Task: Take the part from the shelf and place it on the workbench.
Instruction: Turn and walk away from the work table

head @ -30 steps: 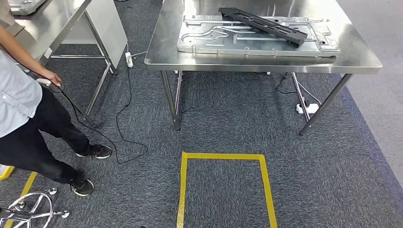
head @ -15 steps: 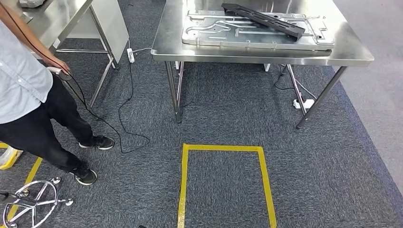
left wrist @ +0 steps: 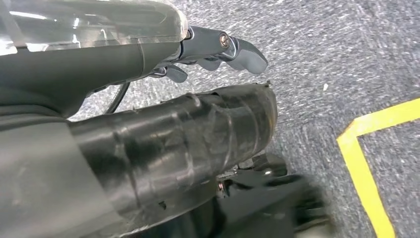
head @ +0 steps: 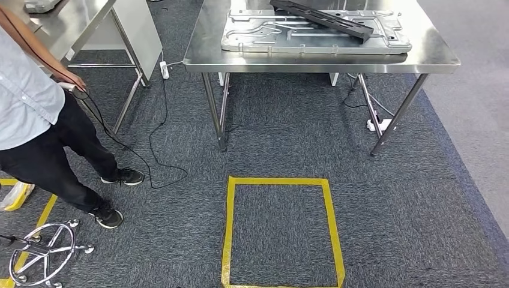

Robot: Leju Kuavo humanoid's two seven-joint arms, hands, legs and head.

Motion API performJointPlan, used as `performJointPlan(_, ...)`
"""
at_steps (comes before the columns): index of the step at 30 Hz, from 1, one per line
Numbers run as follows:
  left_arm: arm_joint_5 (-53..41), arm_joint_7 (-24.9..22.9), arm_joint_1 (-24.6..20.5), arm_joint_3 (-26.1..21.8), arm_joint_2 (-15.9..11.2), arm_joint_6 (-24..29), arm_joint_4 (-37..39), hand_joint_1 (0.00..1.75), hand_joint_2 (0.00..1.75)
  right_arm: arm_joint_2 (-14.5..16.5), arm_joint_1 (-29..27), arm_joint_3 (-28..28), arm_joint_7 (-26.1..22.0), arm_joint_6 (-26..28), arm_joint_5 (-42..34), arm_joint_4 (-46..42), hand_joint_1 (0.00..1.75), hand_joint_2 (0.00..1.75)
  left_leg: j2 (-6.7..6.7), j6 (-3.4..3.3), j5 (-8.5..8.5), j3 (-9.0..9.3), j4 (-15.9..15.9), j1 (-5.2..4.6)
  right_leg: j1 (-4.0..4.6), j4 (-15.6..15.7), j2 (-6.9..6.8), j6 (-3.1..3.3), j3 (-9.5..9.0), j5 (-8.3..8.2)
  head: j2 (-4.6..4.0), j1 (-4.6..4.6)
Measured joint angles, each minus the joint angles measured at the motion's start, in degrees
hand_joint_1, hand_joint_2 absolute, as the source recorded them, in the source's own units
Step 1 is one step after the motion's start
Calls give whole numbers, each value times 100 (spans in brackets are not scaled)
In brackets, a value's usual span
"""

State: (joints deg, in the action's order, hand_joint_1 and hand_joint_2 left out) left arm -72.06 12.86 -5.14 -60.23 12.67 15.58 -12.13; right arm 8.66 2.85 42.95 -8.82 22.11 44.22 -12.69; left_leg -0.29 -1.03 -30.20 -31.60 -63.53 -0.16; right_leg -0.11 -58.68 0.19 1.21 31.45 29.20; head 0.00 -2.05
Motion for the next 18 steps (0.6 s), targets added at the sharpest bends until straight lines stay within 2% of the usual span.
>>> performJointPlan(1, 1, -1, -1, -1, -3, 9, 0, 0, 0, 11, 6, 1, 8, -3, 1, 3, 0, 0, -40, -49, 80, 189, 331, -19, -2, -1, 14, -22, 9, -16, 0, 1)
performJointPlan(2, 2, -1, -2, -1, -6, 16, 0, 0, 0, 23, 12, 1, 15, -7, 2, 5, 0, 0, -71, -84, 95, 286, 518, -35, -10, 3, 28, -51, 21, -36, 0, 0)
performJointPlan(4, 5, -4, -3, -1, -6, 26, 0, 0, 0, 35, 20, 1, 26, -9, 9, 8, 0, 0, -57, -103, 96, 329, 663, -48, -23, 24, 57, -122, 38, -79, 0, 4)
performJointPlan(6, 9, -8, -7, -2, -4, 30, 0, 0, 0, 38, 17, 0, 35, -9, 17, 8, 0, 0, -6, -134, 157, 365, 808, -15, -16, -60, 56, -176, 81, -16, 0, 0)
performJointPlan(7, 13, -10, -7, -3, -3, 32, 0, 0, 0, 38, 16, 0, 39, -9, 20, 8, 0, 0, 21, -156, 192, 376, 873, 8, -12, -241, 50, -200, 169, 108, 0, -3)
performJointPlan(9, 22, -13, -2, -4, -2, 33, 0, 0, 0, 38, 11, 0, 43, -8, 22, 8, 0, 0, 75, -187, 224, 360, 900, 23, -39, -920, 38, -254, 500, 476, 0, -8)
performJointPlan(10, 26, -14, 0, -4, -2, 33, 0, 0, 0, 39, 8, 0, 43, -8, 24, 8, 0, 0, 107, -187, 224, 345, 888, 25, -62, -1257, 37, -285, 662, 604, 0, -7)
performJointPlan(11, 29, -15, 2, -5, -1, 33, 0, 0, 0, 38, 3, 0, 43, -8, 28, 8, 0, 0, 140, -180, 218, 335, 870, 31, -90, -1450, 31, -321, 751, 630, 0, -7)
performJointPlan(12, 31, -15, 2, -5, 2, 33, 0, 0, 0, 37, -3, 1, 44, -8, 32, 8, 0, 0, 167, -164, 206, 326, 844, 42, -120, -1419, 18, -357, 731, 541, 0, -8)
performJointPlan(13, 32, -15, 2, -5, 5, 33, 0, 0, 0, 35, -7, 1, 44, -8, 34, 8, 0, 0, 191, -139, 184, 318, 804, 59, -153, -1189, -9, -393, 610, 369, 0, -7)
performJointPlan(14, 32, -15, 2, -5, 8, 33, 0, 0, 0, 34, -8, 1, 45, -8, 38, 8, 0, 0, 211, -102, 149, 307, 748, 73, -186, -834, -64, -428, 426, 180, 0, -9)
performJointPlan(15, 33, -14, 1, -5, 9, 33, 0, 0, 0, 33, -3, 1, 45, -9, 39, 8, 0, 0, 231, -57, 105, 279, 675, 75, -191, -505, -120, -443, 262, 57, 0, -10)
performJointPlan(16, 33, -14, -1, -5, 9, 33, 0, 0, 0, 34, 3, 1, 45, -9, 42, 8, 0, 0, 247, -13, 62, 251, 607, 70, -195, -282, -154, -420, 155, -7, 0, -4)
performJointPlan(18, 37, -14, -7, -5, 9, 33, 0, 0, 0, 34, 6, 0, 45, -11, 53, 8, 0, 0, 279, 60, 14, 215, 529, 52, -164, -173, -155, -325, 126, 14, 0, 10)
